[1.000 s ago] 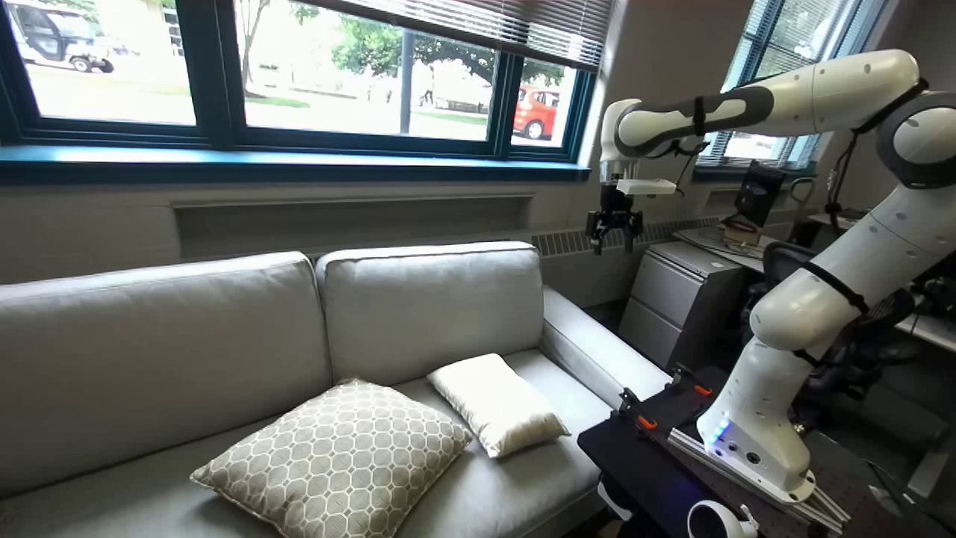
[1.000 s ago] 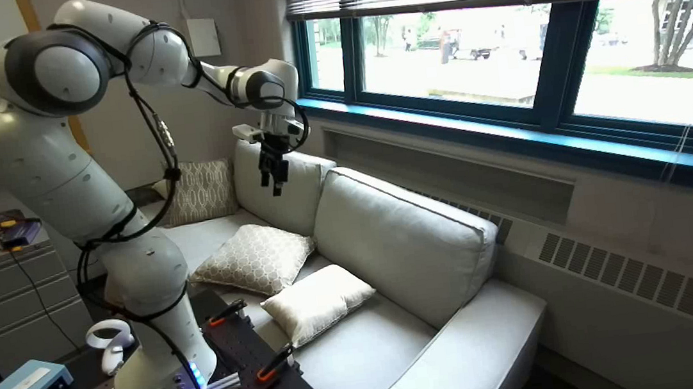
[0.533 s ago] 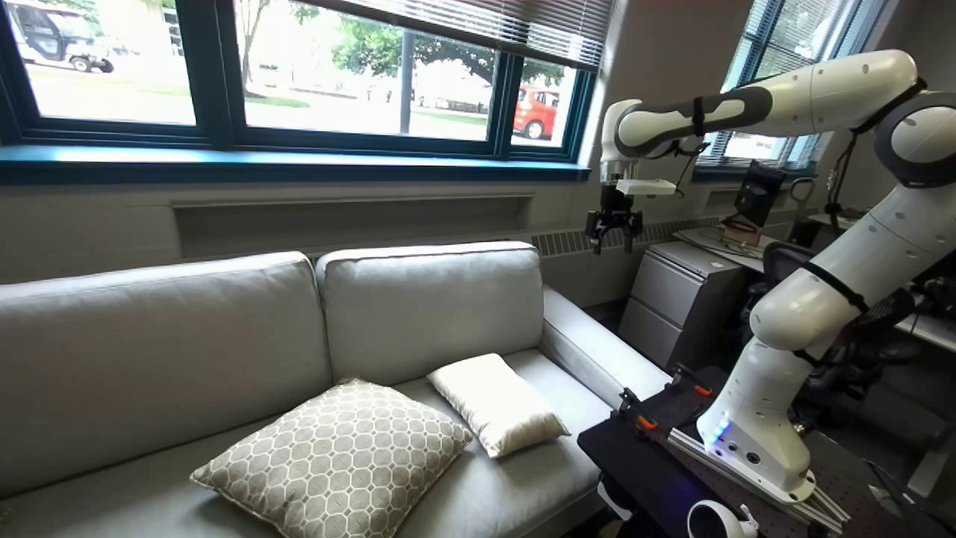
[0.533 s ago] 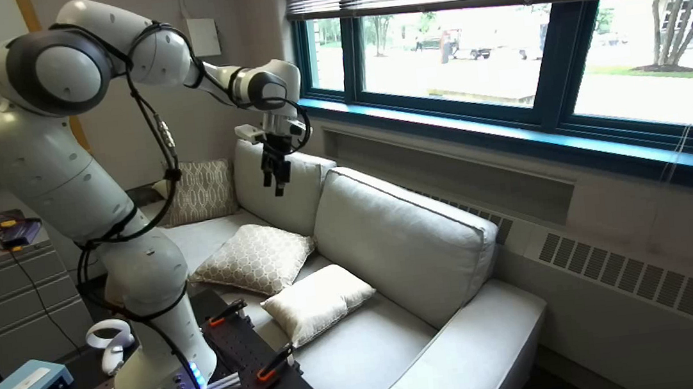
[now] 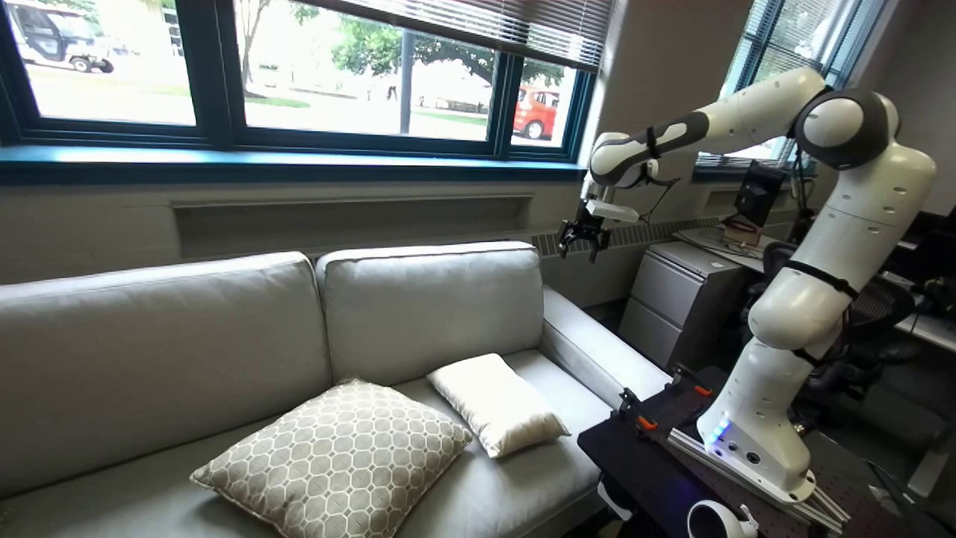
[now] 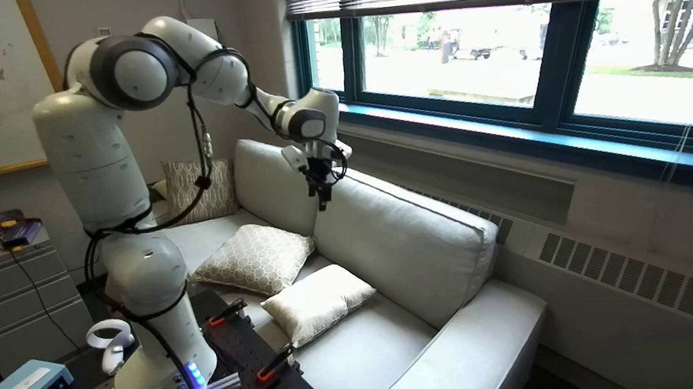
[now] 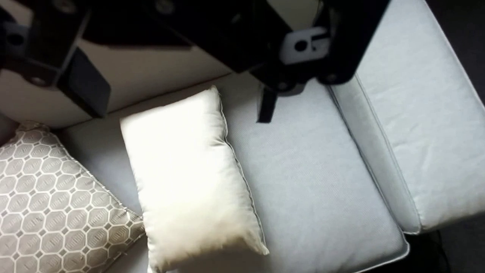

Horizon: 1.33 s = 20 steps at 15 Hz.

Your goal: Place the small pillow against the right armrest of the sofa, place the pillow in the middle of the sofa in front of the small pillow on the right

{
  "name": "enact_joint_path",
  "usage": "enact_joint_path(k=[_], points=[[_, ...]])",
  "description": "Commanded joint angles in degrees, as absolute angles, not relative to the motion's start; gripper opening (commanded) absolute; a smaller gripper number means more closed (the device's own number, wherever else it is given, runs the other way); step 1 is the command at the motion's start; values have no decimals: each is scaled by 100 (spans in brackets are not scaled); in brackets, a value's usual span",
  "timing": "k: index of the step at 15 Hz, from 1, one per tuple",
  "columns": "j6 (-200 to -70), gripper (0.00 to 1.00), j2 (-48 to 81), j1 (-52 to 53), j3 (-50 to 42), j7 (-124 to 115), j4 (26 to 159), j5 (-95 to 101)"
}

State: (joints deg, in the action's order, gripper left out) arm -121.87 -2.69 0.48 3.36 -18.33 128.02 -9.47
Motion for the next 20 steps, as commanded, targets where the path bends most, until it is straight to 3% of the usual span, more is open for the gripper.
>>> enact_joint_path(k=[1,9,10,20], points=[[-12641,100,1209,-16,137,-1359,11931,-1389],[-12548,100,4238,-402,110,-802,9712,-1784],[-12884,100,3507,-344,68,-860,10549,-1757],[-12925,100,3813,-395,92,-725,10267,-1747]])
